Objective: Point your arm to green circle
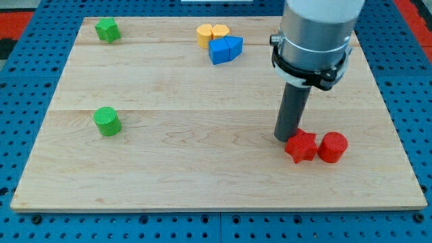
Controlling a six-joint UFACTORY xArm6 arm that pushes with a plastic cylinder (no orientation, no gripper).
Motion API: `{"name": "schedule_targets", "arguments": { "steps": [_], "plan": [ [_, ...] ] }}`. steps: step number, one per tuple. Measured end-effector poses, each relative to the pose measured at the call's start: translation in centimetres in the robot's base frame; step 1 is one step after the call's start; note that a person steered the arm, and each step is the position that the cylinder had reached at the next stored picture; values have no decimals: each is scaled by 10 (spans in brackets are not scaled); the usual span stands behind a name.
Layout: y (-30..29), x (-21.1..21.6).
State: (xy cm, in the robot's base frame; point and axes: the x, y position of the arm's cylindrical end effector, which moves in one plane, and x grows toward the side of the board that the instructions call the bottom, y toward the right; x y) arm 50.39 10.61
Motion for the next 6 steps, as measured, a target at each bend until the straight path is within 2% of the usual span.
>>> {"name": "schedule_targets", "arguments": {
  "steps": [1, 2, 3, 4, 5, 6],
  "plan": [
    [0, 7],
    [-56, 13],
    [-128, 23],
    [-253, 29],
    [-341, 20],
    [-354, -29]
  ]
}}
